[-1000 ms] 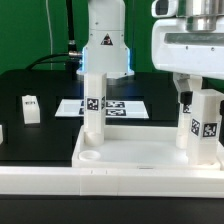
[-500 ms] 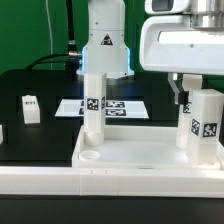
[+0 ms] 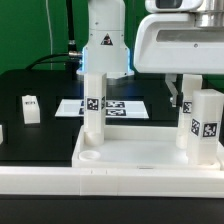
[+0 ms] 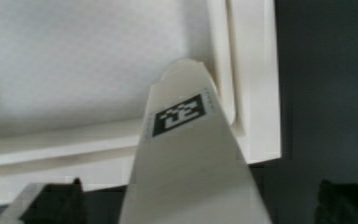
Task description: Assemble desk
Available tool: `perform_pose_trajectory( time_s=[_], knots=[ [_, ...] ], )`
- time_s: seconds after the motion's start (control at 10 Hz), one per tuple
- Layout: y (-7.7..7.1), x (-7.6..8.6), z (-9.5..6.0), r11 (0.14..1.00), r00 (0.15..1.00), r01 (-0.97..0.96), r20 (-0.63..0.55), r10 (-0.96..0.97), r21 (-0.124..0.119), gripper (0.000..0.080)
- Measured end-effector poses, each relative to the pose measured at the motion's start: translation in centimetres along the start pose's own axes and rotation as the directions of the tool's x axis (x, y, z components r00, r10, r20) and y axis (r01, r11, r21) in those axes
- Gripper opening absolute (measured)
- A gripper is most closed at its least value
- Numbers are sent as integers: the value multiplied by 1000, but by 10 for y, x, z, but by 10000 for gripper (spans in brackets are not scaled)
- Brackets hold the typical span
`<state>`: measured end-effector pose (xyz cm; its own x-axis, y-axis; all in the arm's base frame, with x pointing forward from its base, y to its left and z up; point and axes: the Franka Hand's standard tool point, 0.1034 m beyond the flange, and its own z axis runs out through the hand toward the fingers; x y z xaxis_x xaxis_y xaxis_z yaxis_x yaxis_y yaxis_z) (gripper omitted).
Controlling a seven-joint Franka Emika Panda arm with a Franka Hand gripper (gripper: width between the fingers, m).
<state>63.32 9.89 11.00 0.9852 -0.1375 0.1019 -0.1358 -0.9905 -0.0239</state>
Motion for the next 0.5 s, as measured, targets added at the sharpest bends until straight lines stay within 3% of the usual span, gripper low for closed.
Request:
perform_pose_trajectory(
  time_s=[0.4,0.5],
  knots=[
    [2,0,0,982,982,188,0,-189,-18,649],
    [2,0,0,983,983,181,0,-181,-18,525]
  ],
)
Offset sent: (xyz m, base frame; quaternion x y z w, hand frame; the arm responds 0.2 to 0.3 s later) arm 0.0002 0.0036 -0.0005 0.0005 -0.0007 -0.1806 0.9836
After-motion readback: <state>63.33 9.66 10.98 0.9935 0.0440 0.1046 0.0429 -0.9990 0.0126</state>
